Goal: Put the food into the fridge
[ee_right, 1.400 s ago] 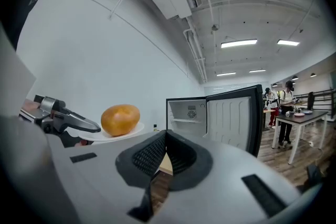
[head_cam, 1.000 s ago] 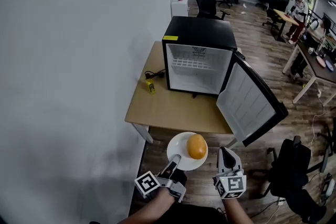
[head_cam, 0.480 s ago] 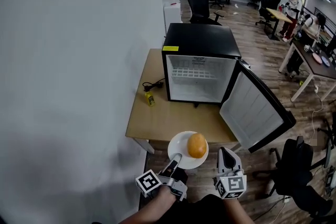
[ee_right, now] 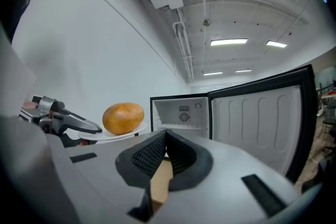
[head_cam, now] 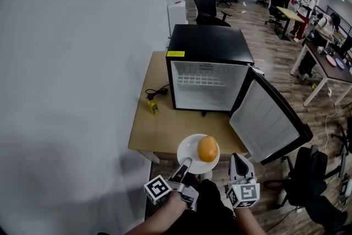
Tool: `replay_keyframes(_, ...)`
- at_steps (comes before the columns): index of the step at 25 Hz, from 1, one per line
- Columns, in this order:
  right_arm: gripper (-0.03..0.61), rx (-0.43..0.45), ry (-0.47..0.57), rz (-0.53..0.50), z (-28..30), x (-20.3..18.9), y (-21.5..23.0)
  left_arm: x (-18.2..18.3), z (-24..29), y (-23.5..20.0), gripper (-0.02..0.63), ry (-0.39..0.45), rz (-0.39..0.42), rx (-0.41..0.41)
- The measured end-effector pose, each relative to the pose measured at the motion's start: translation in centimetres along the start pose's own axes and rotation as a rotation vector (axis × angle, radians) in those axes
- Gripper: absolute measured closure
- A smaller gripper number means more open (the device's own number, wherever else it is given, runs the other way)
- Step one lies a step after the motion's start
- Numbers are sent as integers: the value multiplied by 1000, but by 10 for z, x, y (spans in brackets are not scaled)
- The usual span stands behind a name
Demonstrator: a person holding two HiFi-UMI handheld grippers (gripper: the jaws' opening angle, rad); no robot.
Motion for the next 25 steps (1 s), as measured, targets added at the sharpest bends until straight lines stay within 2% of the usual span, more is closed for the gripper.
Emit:
replay_keyframes(9, 519, 3, -13, 11, 43, 3, 38, 22, 60, 9, 584, 3, -4, -6)
replay_keyframes(18, 518, -18, -5, 27, 98, 15, 100, 46, 146, 17, 583, -28, 54, 15)
replay_keyframes(25, 519, -24, -9, 8, 132, 31, 144, 67, 217, 28, 584, -34, 64, 0)
Point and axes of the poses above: the fingertips, and each gripper's own axes: z forward along the fingers, y to its right, x out of its top, the point moved 7 cm from there along -z, backward along the fingers, and after that the axes turned 14 degrees about x, right-handed, at the moved point
